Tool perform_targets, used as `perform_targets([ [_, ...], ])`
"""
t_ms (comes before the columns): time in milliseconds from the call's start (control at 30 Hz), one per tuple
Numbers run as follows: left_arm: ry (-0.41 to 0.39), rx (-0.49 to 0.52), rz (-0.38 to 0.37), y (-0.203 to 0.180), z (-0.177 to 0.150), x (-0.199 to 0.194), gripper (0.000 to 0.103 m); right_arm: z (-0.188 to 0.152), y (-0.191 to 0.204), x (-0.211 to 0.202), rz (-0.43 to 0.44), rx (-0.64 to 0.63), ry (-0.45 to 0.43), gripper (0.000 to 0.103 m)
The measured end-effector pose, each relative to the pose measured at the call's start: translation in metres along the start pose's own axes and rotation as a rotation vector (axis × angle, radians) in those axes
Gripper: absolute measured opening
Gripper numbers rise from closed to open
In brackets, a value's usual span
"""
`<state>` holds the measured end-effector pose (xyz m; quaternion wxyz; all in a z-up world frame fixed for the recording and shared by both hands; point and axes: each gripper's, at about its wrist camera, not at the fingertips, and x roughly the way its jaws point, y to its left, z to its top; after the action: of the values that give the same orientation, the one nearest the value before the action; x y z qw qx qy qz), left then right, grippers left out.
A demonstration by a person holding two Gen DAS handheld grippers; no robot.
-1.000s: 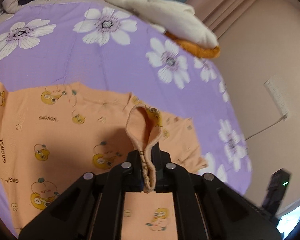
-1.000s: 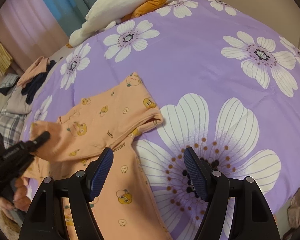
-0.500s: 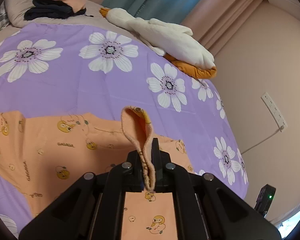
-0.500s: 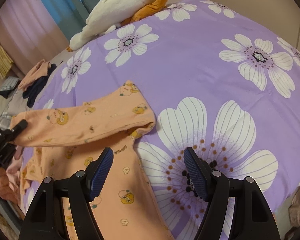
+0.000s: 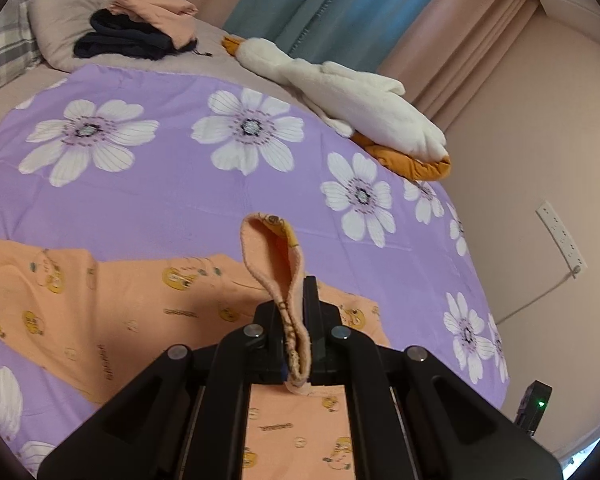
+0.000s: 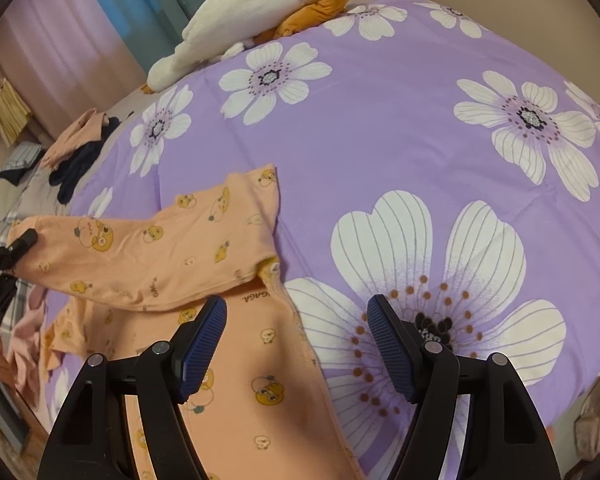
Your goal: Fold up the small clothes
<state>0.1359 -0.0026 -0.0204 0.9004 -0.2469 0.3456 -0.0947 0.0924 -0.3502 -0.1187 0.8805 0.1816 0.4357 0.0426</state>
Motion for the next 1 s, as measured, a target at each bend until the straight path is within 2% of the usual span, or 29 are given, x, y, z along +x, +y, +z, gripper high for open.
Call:
perform_targets([
  [133,0.01,-0.014,0.038,0.018,0.0,-0.002,0.004,0.0,0.004,0.004,0.005,-0.008,0.012,0.073],
  [267,0.028,-0.015,0.113,0.039,-0.006,0.003,0.004,0.0,0.008,0.012,0.013,-0.014,0.038,0.073],
  [600,0.131,-0.071,0.249,0.094,-0.033,0.032,0.005,0.002,0.022,0.042,0.034,-0.05,0.113,0.073],
  [767,0.187,-0.103,0.27,0.112,-0.045,0.044,0.005,0.009,0.026,0.054,0.058,-0.057,0.121,0.073],
  [900,0.218,-0.1,0.291,0.12,-0.054,0.053,0.007,0.017,0.029,0.068,0.088,-0.053,0.142,0.063],
  [967,0.217,-0.094,0.295,0.121,-0.056,0.055,0.008,0.019,0.031,0.077,0.082,-0.054,0.157,0.055],
  [1000,0.214,-0.092,0.296,0.121,-0.056,0.055,0.008,0.019,0.032,0.081,0.076,-0.063,0.167,0.045],
])
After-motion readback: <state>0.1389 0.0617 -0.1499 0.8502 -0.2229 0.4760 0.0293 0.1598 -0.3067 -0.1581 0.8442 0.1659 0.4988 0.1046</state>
